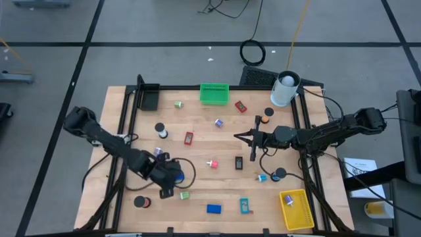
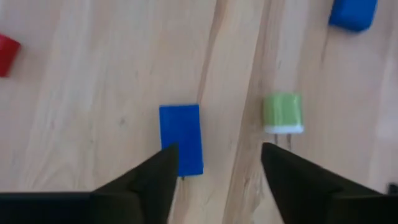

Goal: Pick & Place Office items
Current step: Put the top dark blue digital clock into the black basket

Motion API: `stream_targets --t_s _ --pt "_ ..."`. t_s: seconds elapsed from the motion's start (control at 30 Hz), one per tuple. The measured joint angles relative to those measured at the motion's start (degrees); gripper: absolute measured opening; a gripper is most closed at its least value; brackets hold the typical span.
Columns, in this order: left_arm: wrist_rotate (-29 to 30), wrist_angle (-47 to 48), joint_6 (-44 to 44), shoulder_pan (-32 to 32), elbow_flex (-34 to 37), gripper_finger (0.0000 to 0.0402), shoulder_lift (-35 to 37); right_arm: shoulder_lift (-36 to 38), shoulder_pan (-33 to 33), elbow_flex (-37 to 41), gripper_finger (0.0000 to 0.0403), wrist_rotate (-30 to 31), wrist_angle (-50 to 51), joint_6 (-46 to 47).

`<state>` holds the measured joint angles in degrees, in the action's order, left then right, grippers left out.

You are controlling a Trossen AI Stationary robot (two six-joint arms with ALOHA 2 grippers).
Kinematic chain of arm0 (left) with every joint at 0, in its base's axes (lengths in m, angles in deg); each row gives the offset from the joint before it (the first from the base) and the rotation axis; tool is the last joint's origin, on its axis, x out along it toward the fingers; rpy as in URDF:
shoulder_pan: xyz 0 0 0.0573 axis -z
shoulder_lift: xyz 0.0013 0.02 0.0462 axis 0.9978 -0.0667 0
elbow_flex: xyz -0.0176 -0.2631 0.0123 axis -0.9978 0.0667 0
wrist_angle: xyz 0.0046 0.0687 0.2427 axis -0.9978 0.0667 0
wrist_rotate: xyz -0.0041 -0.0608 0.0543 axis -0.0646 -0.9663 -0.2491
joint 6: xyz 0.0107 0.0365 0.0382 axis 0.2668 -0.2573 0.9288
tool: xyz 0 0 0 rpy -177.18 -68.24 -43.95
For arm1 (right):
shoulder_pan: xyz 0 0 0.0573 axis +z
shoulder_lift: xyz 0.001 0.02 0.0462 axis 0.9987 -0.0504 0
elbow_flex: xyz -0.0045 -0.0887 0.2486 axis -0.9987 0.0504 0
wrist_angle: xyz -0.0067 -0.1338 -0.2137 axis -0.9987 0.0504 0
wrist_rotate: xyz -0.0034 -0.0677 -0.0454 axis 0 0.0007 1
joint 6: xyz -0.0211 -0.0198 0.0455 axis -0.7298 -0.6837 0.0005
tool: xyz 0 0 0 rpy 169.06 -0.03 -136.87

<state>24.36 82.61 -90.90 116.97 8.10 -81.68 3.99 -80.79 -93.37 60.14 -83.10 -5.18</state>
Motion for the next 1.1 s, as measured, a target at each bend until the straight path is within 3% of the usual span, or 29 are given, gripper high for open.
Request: stream_targets --t_s 0.2,0.63,0.97,1.1 --pt "0.1 2.7 -1.0 0.1 0.0 0.0292 -3.8 -0.1 0.0 0.0 0.0004 0.0 -1.3 0.0" --pt "-0.6 -4.3 -4.8 -4.2 4.3 0.0281 -7.7 -0.1 0.0 0.0 0.0004 0.0 -1.6 0.0" --pt "-4.3 -10.4 -2.4 -5.4 9.4 0.0278 -7.6 -0.1 0.0 0.0 0.0004 0.0 -1.6 0.0" --pt "-3.6 -10.4 -1.9 -5.4 9.8 0.0253 -7.5 -0.1 0.0 0.0 0.0004 0.0 -1.6 0.0"
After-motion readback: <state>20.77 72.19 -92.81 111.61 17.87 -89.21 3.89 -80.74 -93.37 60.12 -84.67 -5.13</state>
